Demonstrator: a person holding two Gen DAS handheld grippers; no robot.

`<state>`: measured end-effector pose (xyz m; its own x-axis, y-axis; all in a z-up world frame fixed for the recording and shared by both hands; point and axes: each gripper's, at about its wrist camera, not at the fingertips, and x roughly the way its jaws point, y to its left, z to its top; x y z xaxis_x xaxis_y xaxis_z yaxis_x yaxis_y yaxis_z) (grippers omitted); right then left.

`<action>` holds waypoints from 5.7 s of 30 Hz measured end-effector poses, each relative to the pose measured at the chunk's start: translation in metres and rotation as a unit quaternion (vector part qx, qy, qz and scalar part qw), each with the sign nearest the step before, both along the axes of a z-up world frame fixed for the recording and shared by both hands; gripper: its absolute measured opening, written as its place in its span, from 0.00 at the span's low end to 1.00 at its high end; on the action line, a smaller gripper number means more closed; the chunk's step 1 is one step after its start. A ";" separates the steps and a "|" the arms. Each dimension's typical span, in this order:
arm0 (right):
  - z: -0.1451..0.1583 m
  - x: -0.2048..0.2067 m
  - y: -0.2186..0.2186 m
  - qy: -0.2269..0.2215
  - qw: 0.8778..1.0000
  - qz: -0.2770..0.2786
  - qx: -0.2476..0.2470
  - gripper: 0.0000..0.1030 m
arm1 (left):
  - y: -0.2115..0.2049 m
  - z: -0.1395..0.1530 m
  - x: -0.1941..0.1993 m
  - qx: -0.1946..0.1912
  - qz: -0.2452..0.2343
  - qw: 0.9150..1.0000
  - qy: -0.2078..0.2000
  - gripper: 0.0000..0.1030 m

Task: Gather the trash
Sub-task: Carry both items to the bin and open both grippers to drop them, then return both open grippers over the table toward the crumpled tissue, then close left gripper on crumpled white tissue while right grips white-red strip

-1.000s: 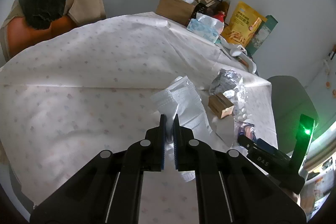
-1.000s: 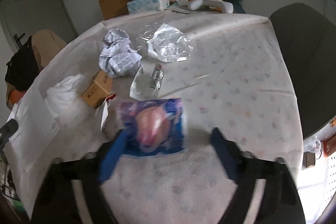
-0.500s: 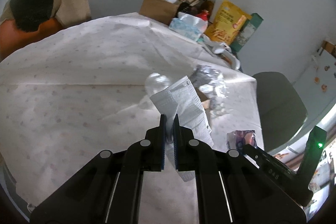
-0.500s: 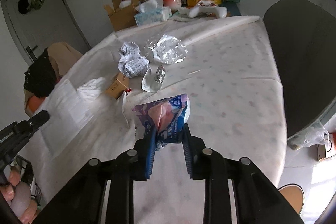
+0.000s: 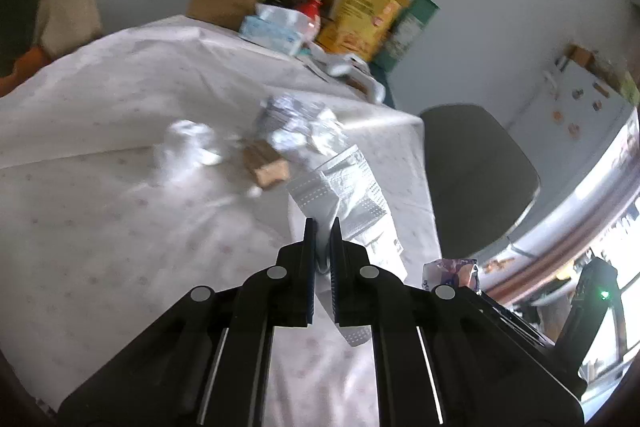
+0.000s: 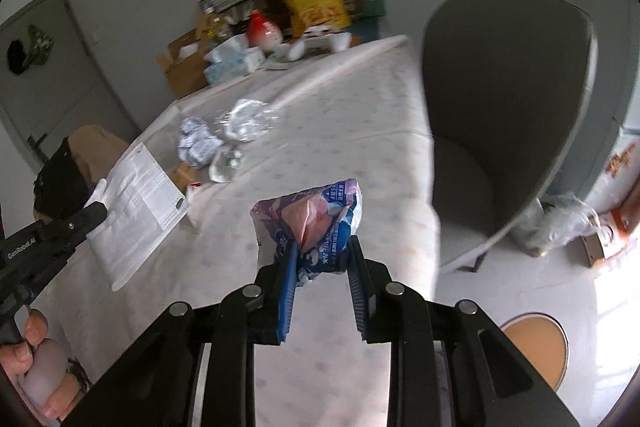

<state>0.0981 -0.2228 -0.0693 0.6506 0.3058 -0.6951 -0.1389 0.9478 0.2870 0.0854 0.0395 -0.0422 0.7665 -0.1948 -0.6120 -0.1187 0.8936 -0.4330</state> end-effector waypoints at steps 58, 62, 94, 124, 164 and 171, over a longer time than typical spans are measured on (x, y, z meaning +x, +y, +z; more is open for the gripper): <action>-0.119 -0.180 -0.352 0.108 0.902 -0.416 0.023 0.71 | -0.391 -0.114 0.031 0.085 -0.422 0.890 0.153 0.07; -0.124 -0.189 -0.365 0.111 0.897 -0.428 0.024 0.72 | -0.411 -0.127 0.030 0.092 -0.434 0.881 0.167 0.07; -0.115 -0.133 -0.313 0.082 0.931 -0.354 0.024 0.91 | -0.359 -0.057 0.040 0.063 -0.391 0.914 0.089 0.85; -0.006 -0.026 -0.104 -0.039 0.993 -0.115 0.004 0.93 | -0.095 0.031 0.025 0.056 -0.269 0.958 -0.077 0.95; -0.010 0.055 0.129 0.011 0.991 0.130 0.001 0.82 | 0.102 -0.018 0.062 0.105 0.010 0.991 0.086 0.94; -0.020 0.070 0.158 0.025 0.989 0.144 -0.024 0.78 | 0.113 -0.050 0.082 0.097 0.025 0.989 0.109 0.94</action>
<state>0.1682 -0.0650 -0.0891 0.5063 0.4395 -0.7419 -0.3916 0.8837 0.2563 0.1673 0.1522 -0.0920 0.6187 -0.0218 -0.7853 -0.2367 0.9480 -0.2128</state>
